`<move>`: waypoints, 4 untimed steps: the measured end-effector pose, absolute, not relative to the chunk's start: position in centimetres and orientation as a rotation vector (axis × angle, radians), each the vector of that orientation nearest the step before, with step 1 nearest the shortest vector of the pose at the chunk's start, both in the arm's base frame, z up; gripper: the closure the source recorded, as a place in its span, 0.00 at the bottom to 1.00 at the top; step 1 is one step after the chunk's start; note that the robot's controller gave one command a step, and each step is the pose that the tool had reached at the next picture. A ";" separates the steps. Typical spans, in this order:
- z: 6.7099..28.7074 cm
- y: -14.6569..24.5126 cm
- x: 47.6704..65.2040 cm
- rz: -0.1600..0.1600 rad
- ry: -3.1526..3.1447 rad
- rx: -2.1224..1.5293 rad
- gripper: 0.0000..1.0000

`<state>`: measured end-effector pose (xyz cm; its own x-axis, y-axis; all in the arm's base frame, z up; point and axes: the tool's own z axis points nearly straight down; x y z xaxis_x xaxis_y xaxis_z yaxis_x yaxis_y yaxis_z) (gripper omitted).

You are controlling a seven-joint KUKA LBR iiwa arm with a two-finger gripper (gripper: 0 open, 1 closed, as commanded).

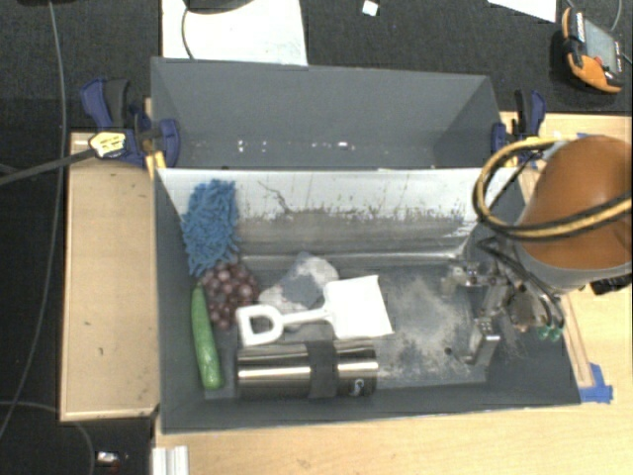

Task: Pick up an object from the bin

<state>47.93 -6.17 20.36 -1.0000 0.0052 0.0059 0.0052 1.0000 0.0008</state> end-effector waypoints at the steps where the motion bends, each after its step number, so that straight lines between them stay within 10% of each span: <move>1: 20.7 -6.1 48.1 0.000 -3.144 -0.002 0.00; 2: 10.0 0.3 49.6 0.000 -3.128 0.345 0.00; 3: 8.5 1.3 49.8 0.001 -3.119 0.424 0.00; 4: 10.0 8.0 54.0 -0.003 -3.099 0.543 0.00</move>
Offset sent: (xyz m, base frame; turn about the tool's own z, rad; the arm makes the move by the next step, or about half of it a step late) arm 0.0187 0.0812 -0.1336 -0.2880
